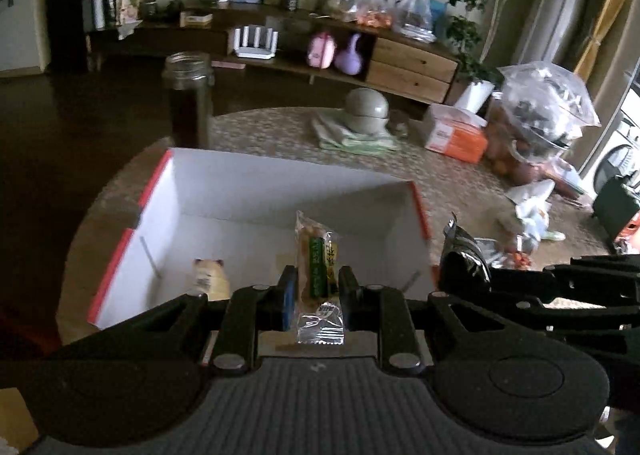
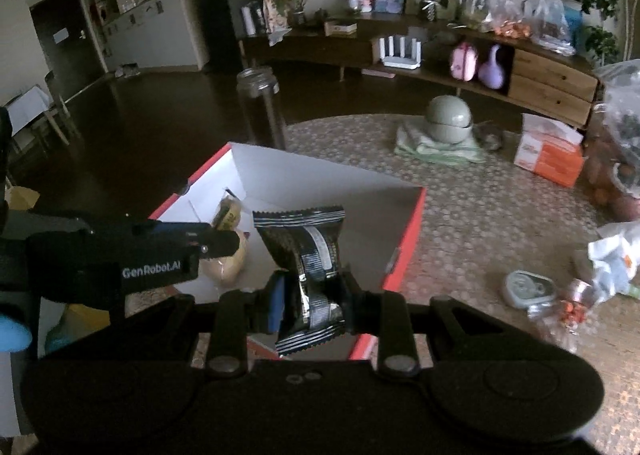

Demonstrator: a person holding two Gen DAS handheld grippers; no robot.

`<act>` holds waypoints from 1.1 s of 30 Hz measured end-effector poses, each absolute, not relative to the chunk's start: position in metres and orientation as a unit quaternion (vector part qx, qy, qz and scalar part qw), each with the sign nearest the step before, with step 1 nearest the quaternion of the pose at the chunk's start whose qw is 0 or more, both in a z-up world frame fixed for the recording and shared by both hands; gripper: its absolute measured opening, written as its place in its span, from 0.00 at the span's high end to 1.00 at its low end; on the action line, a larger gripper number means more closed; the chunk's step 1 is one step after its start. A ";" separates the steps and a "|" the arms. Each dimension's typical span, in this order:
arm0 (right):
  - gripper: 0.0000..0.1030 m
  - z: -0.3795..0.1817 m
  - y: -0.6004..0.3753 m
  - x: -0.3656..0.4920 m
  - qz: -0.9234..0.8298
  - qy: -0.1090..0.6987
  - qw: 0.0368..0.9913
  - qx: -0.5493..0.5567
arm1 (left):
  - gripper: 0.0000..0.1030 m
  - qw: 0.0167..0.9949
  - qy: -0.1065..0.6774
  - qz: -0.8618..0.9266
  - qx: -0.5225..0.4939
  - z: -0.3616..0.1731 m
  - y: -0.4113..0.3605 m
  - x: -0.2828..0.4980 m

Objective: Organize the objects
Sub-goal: 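Carry the black packet and green snack stick over the shoebox with both tools, then open both tools to release the packets into the box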

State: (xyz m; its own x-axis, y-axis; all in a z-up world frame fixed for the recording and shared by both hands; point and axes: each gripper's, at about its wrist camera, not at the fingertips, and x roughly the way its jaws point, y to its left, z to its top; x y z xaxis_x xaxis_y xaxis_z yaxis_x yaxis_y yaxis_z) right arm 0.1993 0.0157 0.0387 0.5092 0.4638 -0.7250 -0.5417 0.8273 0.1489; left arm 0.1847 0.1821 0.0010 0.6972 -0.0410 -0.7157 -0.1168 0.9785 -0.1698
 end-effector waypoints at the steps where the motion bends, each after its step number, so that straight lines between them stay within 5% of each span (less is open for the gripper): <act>1: 0.73 0.036 0.020 0.201 0.290 0.405 0.865 -0.051 | 0.79 0.915 0.389 0.024 -0.102 0.000 0.187 0.186; 33: 0.73 -0.060 0.091 0.250 0.270 0.479 0.827 -0.119 | 0.79 0.871 0.485 0.024 -0.071 -0.089 0.230 0.255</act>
